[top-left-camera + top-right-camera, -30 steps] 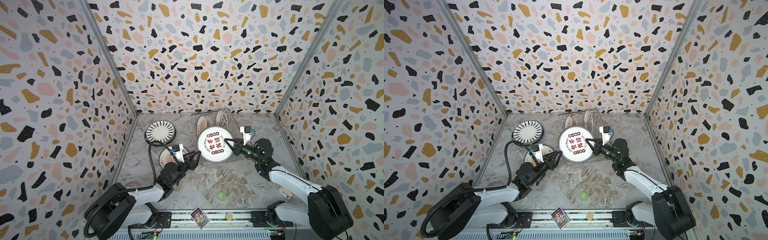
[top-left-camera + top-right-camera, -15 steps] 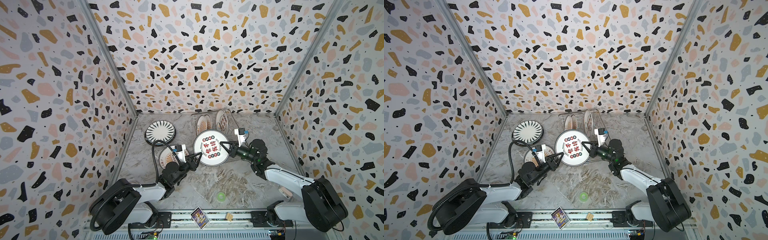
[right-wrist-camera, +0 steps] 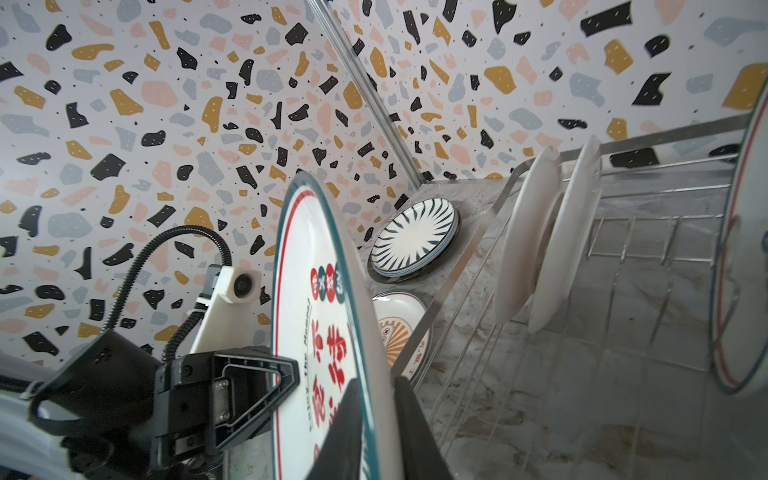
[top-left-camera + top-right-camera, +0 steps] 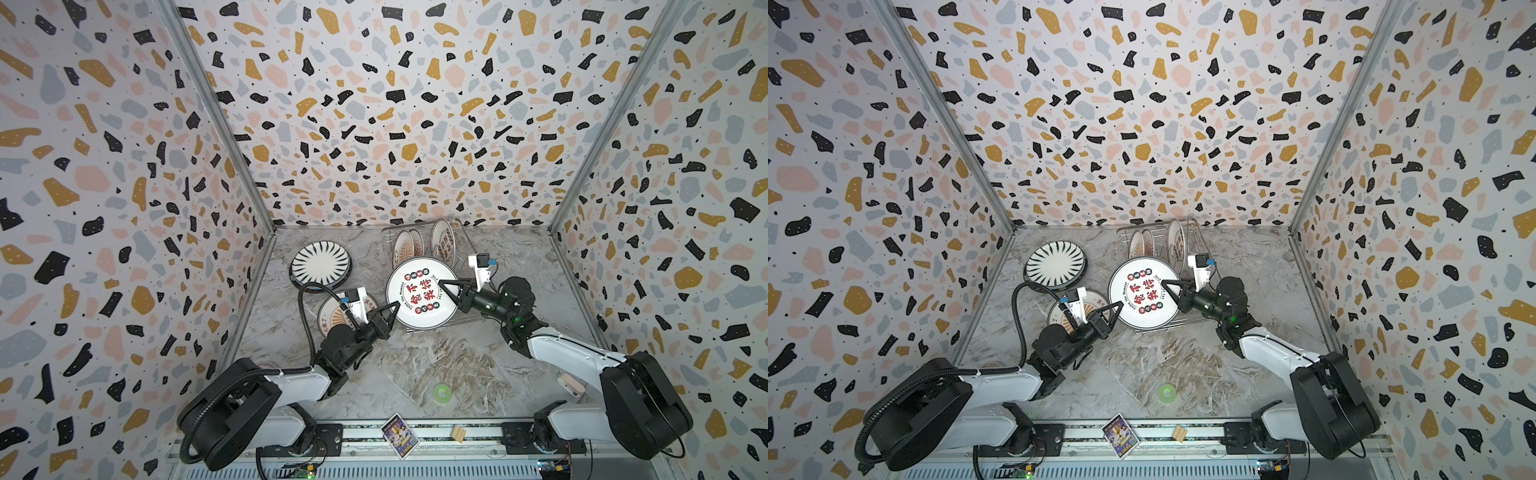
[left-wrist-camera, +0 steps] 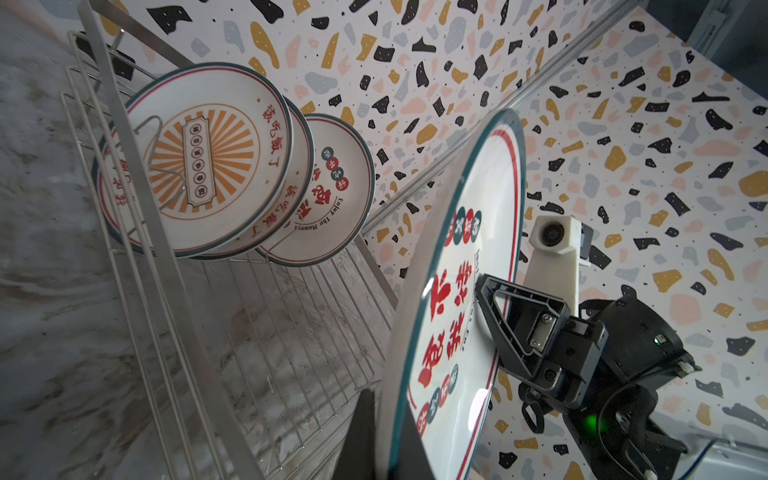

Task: Unload the plates from the dish rack
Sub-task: 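Carry the red-lettered plate toward the stack with the left gripper while the right releases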

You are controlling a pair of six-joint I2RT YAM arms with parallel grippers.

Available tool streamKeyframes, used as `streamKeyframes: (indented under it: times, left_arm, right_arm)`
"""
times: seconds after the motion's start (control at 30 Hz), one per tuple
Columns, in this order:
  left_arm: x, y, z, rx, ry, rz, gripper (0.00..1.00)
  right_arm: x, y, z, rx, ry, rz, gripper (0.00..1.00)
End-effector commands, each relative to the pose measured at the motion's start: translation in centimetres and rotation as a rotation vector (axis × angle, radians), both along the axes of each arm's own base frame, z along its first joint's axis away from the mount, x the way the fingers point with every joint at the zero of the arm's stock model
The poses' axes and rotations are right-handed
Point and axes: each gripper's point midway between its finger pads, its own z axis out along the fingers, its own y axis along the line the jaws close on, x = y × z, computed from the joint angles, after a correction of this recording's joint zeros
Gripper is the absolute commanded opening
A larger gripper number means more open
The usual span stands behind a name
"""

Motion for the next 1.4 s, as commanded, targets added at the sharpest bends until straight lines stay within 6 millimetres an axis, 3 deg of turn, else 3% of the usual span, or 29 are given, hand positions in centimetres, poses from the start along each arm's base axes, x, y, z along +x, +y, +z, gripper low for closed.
streamKeyframes:
  times: [0.0, 0.27, 0.37, 0.43, 0.5, 0.67, 0.83, 0.93, 1.37]
  left_arm:
    - [-1.0, 0.7, 3.2, -0.093, -0.098, -0.034, 0.0]
    - [-0.8, 2.3, 3.7, -0.059, -0.1, 0.036, 0.0]
    - [-0.2, 3.4, 3.8, -0.073, -0.083, 0.048, 0.0]
    - [0.0, 4.5, 4.2, -0.102, -0.089, 0.066, 0.0]
    - [0.2, 5.1, 4.3, -0.094, -0.09, 0.084, 0.0]
    - [0.8, 7.2, 3.9, -0.107, -0.068, 0.141, 0.0]
    - [1.8, 9.9, 2.0, -0.113, 0.024, 0.251, 0.0]
    - [2.4, 10.8, 0.6, -0.083, 0.092, 0.303, 0.0]
    - [2.5, 14.2, -1.7, -0.144, 0.209, 0.425, 0.0]
  right_arm:
    - [-0.4, 0.7, 1.6, -0.007, -0.064, 0.033, 0.29]
    - [-0.1, 0.1, 1.0, -0.031, -0.054, -0.017, 0.59]
    - [-0.1, -0.2, 1.0, -0.033, -0.06, -0.038, 0.78]
    - [-0.2, -0.5, 1.1, -0.032, -0.068, -0.051, 0.96]
    - [-0.3, -0.6, 1.3, -0.032, -0.075, -0.057, 1.0]
    - [-0.5, -0.5, 1.5, -0.041, -0.086, -0.065, 0.99]
    - [-0.8, 0.3, 1.3, -0.062, -0.1, -0.056, 0.99]
    - [-1.2, 1.5, 1.6, -0.092, -0.127, -0.03, 0.99]
    - [-3.0, 6.8, 1.5, -0.175, -0.228, 0.059, 0.99]
